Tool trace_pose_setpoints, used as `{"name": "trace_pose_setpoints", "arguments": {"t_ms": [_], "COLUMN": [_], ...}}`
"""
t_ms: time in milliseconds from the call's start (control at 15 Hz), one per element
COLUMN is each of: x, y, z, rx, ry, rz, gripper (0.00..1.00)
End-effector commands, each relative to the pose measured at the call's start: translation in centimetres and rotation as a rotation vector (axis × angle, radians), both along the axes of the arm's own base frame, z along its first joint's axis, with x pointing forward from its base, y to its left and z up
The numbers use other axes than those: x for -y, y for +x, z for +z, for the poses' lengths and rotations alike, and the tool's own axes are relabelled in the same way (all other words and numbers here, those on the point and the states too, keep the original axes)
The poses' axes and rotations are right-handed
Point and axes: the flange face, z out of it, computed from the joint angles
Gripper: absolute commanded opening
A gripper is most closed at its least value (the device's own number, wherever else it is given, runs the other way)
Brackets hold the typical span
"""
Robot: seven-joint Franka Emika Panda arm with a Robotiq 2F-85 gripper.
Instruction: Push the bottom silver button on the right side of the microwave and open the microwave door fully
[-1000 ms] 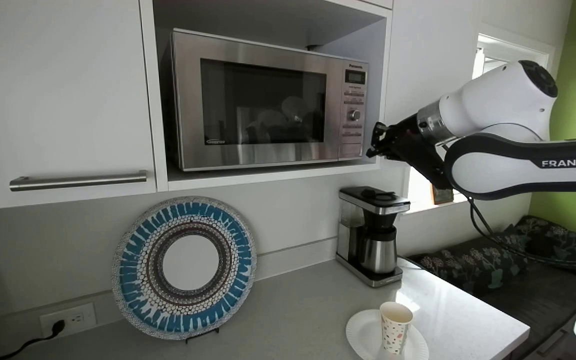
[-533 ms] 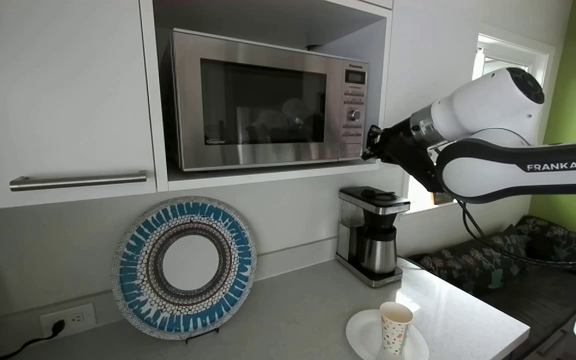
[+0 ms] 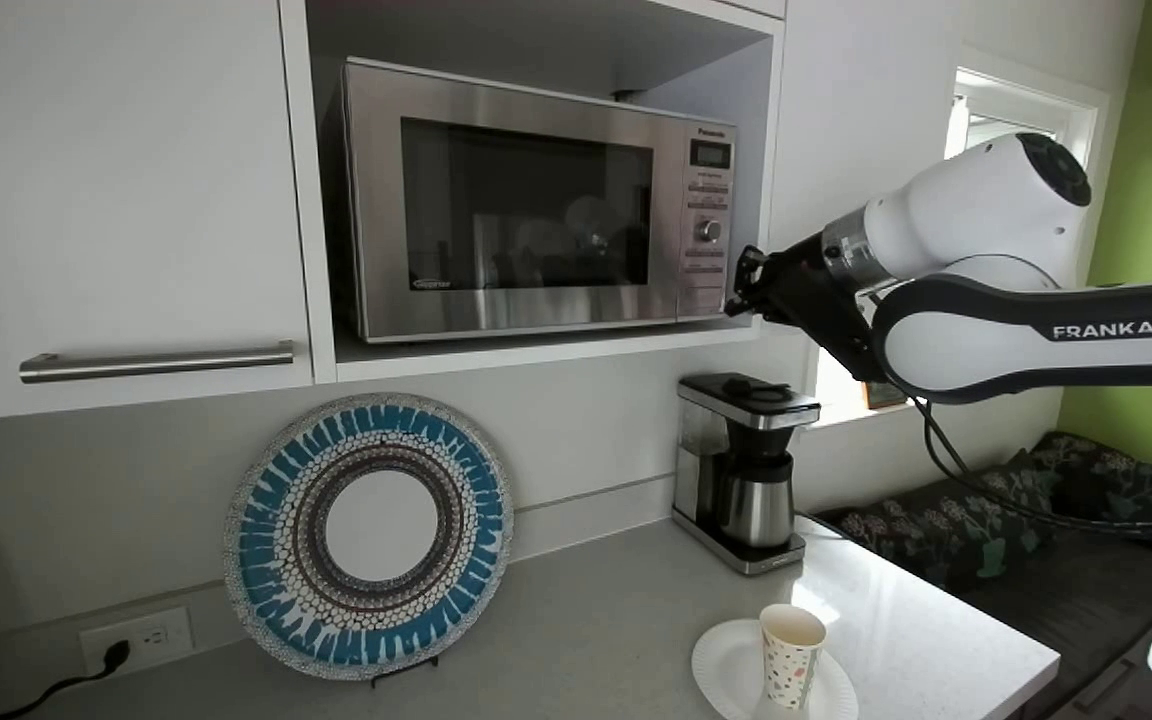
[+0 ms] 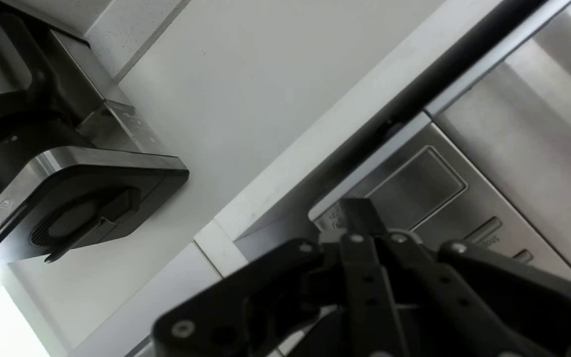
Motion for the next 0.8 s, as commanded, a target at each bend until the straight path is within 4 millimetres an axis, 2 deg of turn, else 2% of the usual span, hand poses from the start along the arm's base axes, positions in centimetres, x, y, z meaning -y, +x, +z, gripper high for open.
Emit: {"name": "trace_pose_setpoints", "arguments": {"t_ms": [0, 467, 733], "x": [0.5, 1.0, 0.5], "y": [-0.1, 0.7, 1.3], "z": [0.4, 0.0, -0.2], "rx": [0.058, 0.084, 0.078], "ry": [0.083, 0.261, 0.304], "rz": [-0.025, -0.058, -0.044], "gripper": [0.0, 0.0, 0.0]}}
